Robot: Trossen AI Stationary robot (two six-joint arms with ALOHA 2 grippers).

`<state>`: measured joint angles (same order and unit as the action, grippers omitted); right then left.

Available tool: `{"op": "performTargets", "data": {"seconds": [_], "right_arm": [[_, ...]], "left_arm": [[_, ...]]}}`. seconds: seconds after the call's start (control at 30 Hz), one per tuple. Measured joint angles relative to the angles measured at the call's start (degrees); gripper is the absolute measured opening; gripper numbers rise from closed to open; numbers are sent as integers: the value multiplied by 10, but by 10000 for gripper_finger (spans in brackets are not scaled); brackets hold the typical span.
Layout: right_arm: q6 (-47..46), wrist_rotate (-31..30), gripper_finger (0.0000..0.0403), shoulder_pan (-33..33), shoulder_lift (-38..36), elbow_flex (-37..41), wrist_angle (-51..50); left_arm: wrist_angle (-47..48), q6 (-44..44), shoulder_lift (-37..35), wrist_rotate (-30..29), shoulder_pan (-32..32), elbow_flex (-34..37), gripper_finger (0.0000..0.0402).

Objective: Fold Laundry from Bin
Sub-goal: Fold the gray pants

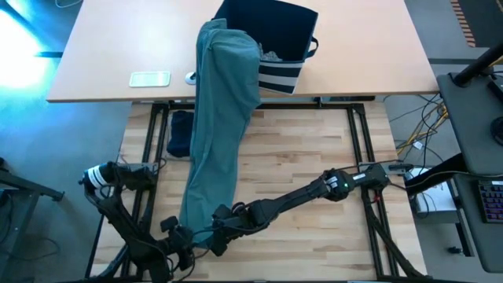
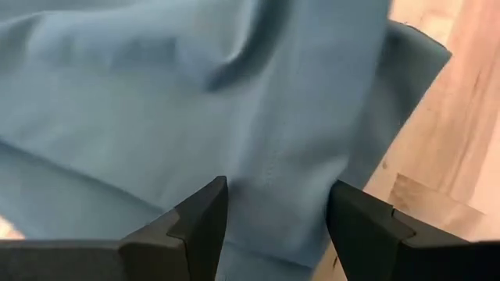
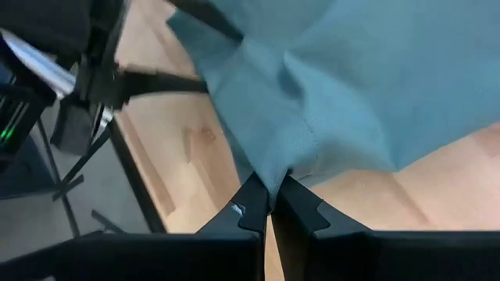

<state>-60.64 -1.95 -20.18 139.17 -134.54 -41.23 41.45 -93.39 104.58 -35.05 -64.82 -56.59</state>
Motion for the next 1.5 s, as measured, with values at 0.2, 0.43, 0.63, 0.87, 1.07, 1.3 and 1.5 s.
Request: {"op": "performTargets", "data": {"seconds": [0.2, 0.43, 0.63, 0.87, 1.07, 1.3, 1.5], "right_arm": [[17, 48, 9, 0, 0, 0, 0], [76, 97, 9, 0, 0, 0, -11], [112, 98, 13, 0, -1, 0, -13], [133, 101, 79, 3, 27, 1, 7], [137, 71, 144, 3, 38, 3, 33], [188, -42, 155, 7, 17, -5, 63], [205, -22, 151, 15, 54, -2, 34]], "left_arm": [[53, -22, -2, 5, 0, -21, 183], [111, -19, -5, 27, 1, -37, 43], [283, 69, -17, 89, -3, -97, 11], [274, 226, -19, 133, -26, -114, 1], [210, 243, -19, 127, -32, -95, 19], [217, 239, -26, 129, -39, -114, 92], [261, 216, -46, 131, -57, -130, 163]]}}
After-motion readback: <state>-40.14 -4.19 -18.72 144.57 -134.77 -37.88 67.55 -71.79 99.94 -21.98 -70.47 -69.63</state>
